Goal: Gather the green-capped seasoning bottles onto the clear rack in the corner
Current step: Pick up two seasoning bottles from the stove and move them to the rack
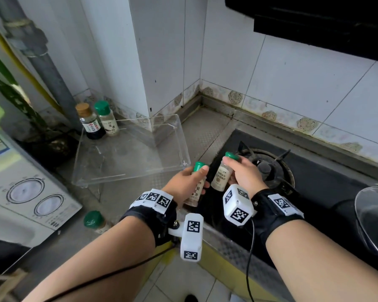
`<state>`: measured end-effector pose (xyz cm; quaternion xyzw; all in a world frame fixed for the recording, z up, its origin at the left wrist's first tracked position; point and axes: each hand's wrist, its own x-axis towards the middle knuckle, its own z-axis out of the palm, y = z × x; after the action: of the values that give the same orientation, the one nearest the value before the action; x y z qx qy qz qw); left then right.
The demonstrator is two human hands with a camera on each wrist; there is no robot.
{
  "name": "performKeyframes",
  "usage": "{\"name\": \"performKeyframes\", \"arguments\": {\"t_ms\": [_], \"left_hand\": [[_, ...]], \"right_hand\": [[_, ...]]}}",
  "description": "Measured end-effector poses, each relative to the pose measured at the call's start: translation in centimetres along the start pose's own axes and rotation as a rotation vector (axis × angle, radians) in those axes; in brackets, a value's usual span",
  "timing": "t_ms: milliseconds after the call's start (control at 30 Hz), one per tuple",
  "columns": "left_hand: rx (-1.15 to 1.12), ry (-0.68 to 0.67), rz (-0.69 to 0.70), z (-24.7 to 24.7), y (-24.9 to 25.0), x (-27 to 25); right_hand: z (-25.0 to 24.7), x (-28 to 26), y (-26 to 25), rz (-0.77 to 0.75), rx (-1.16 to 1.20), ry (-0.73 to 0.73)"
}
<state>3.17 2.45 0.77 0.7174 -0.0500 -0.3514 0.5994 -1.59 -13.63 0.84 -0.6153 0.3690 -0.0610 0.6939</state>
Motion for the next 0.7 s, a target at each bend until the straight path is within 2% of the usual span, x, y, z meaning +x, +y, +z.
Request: {"name": "performKeyframes", "arguments": {"t_ms": [167, 367, 700], "left_hand": [[-0.072, 0.019, 0.096, -1.5, 2.7, -0.5], [-0.107, 0.169, 0.197, -5.9, 4.8, -0.8], [-0.248, 0.473, 0.193, -15.1, 3.8, -1.2]], "right_hand": [[2.1, -0.1, -2.7, -0.051, 0.04, -0.061], [6.2, -1.1, -6.1, -0.133, -0.043, -0.167], [16.9, 1.7, -8.9, -0.24, -0.104, -0.36]]}}
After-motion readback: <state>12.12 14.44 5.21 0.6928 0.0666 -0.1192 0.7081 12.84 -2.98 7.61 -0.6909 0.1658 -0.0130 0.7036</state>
